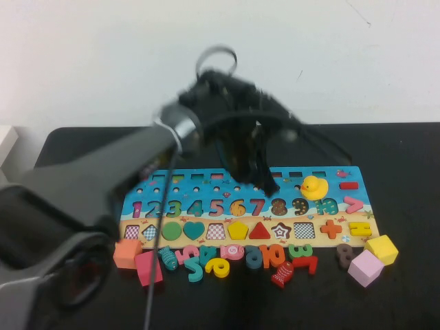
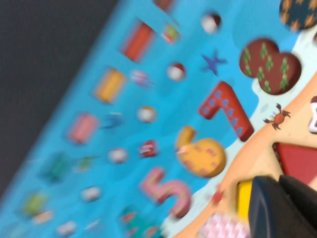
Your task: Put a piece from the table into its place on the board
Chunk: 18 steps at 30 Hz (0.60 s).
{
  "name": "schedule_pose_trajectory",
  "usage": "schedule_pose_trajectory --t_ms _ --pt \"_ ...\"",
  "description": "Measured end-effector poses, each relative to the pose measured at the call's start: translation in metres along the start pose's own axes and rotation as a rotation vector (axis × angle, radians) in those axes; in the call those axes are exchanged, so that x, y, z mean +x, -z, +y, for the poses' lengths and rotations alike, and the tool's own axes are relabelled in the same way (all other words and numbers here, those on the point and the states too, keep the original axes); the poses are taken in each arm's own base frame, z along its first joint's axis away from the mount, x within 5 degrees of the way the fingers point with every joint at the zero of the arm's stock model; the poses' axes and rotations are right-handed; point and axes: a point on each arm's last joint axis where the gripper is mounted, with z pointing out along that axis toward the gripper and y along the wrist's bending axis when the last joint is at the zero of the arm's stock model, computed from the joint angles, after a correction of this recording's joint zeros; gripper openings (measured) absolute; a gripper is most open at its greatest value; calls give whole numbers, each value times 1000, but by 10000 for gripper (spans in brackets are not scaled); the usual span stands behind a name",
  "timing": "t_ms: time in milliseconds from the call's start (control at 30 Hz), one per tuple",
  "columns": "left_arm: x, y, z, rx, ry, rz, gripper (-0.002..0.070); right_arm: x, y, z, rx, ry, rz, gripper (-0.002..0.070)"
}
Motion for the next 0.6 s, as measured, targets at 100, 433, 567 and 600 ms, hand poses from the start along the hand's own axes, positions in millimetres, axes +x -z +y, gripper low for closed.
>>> schedule_pose_trajectory --t_ms 100,433,567,600 --pt "-3 62 6 -64 -37 -78 0 0 0 0 0 9 0 19" --pt "77 161 -23 -49 76 -297 0 0 0 0 0 11 0 19" --pt "127 180 -39 -44 142 -369 0 0 0 0 0 11 0 19" --pt "136 184 -42 -46 153 -385 0 0 0 0 0 11 0 19"
